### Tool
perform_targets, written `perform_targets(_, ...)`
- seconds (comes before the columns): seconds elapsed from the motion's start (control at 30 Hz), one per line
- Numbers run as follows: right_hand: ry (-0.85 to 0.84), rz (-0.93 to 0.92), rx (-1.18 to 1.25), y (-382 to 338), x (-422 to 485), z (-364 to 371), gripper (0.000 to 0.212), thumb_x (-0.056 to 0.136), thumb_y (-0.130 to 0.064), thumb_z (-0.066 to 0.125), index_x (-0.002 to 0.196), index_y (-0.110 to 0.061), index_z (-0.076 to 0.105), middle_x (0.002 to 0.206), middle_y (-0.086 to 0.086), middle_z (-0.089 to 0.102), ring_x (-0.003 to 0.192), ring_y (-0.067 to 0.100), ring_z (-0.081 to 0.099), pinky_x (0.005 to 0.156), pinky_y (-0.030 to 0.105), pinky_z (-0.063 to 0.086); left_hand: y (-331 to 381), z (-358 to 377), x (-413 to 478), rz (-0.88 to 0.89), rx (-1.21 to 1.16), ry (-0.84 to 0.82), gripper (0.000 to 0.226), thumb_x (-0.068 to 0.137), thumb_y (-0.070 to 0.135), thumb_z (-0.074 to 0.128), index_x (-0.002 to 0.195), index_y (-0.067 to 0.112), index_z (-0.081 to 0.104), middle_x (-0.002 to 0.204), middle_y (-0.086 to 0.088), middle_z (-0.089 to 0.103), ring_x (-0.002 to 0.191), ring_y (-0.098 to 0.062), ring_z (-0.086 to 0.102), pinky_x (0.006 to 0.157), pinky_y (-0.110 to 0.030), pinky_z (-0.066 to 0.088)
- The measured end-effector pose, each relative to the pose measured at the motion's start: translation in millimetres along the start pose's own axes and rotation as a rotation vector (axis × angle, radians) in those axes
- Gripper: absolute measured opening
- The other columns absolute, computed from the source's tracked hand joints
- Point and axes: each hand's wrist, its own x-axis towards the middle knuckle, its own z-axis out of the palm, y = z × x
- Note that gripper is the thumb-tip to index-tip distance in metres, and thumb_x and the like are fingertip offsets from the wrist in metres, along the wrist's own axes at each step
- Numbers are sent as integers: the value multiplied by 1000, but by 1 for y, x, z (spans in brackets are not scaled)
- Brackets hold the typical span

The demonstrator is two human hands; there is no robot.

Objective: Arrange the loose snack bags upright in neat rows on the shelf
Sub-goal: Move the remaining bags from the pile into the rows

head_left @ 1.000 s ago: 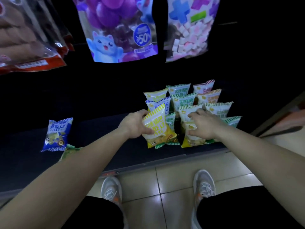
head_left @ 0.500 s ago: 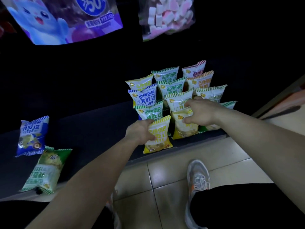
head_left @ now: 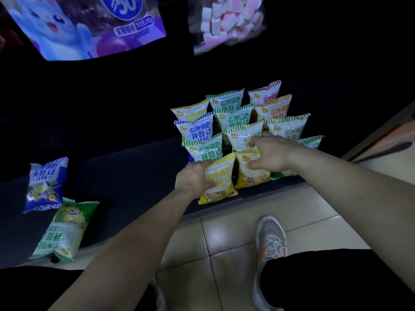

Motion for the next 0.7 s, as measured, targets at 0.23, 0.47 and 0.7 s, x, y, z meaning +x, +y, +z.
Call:
perform_targets(0.23,-53,5,-37,-5,-2,-1,79,85,-60,62,151,-27,30,159,4,24,138,29,36,103,45,41,11,-8,9,-5,105,-148,87,73,54,75,147,31,34,136,0,49,124,-23,45,90,-42,48)
perform_targets(0.47,-65,-8,-84,-22,-9,-8,77,87,-57,62,149,-24,32,152,6,31,132,29,41,99,44,44,9,-31,-1,23,142,-175,95,74,59,74,151,27,28,152,-4,35,138,-26,30,103,-47,41)
perform_targets(0.7,19,-78,-60,-69,-22,-18,70,87,-58,62,144,-23,41,150,8,32,118,30,50,90,43,48,-19,-97,-47,-26,135,-65,83,82,57,66,149,22,32,150,-8,38,136,-28,34,106,-44,38)
